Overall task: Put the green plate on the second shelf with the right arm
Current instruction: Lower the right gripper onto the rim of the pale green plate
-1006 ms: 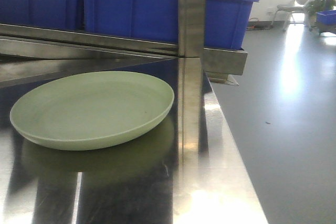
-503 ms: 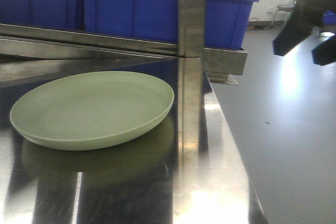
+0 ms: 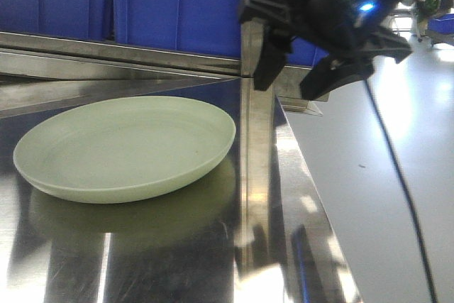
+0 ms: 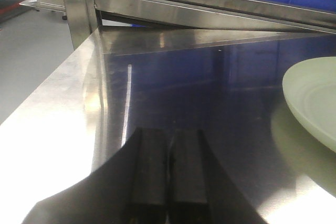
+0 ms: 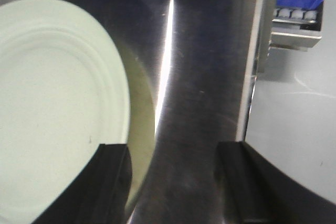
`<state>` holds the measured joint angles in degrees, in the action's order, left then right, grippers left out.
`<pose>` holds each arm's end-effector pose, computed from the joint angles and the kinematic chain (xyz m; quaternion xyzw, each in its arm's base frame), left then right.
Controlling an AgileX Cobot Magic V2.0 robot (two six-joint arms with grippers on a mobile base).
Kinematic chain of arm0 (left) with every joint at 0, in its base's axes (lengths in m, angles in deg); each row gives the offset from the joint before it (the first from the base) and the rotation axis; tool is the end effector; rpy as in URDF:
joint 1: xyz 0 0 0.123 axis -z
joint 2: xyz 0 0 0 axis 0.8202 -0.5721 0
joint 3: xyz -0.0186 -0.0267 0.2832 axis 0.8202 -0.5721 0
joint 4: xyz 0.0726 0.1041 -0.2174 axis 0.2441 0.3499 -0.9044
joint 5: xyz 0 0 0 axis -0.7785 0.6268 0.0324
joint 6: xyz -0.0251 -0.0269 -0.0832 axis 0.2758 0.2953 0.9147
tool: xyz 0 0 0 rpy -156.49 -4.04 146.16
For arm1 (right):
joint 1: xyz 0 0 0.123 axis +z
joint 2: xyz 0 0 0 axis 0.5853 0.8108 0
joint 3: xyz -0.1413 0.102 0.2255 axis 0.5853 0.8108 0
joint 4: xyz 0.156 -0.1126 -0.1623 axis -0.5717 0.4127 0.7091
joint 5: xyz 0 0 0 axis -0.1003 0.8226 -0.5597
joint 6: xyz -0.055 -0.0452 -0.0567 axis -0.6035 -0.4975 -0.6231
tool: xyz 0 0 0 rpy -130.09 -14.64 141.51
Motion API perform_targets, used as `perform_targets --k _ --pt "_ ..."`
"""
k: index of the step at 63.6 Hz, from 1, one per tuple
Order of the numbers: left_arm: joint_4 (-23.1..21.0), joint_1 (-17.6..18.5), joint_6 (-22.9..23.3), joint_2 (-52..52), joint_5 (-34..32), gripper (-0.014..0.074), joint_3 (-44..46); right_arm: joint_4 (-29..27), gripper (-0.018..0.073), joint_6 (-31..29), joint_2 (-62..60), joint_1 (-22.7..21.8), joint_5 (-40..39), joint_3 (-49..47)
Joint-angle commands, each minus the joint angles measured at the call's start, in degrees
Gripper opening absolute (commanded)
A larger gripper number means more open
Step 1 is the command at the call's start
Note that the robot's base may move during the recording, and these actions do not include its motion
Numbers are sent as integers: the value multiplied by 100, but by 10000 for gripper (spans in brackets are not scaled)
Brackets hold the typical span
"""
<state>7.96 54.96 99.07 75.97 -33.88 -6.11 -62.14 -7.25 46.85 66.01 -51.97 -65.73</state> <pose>0.0547 0.0052 0.1892 -0.0362 0.7630 0.0073 0.6453 0.2933 0.1768 0.2471 -0.0348 0.9277 0.2018 0.3121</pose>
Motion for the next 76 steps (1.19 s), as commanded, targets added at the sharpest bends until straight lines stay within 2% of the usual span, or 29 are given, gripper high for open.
perform_targets --k 1,27,55,63,76 --pt "-10 47 32 140 -501 125 -229 -33 476 -54 102 86 -230 -469" --pt "-10 47 32 140 -501 125 -229 -33 476 -54 1152 364 336 -1401" --pt "-10 47 32 140 -501 125 -229 -33 474 -54 1445 391 435 -1593" --pt "-10 47 32 140 -501 125 -229 -33 405 -54 1445 391 435 -1593" --pt "-10 47 32 140 -501 125 -229 -33 183 -54 1445 391 435 -1593"
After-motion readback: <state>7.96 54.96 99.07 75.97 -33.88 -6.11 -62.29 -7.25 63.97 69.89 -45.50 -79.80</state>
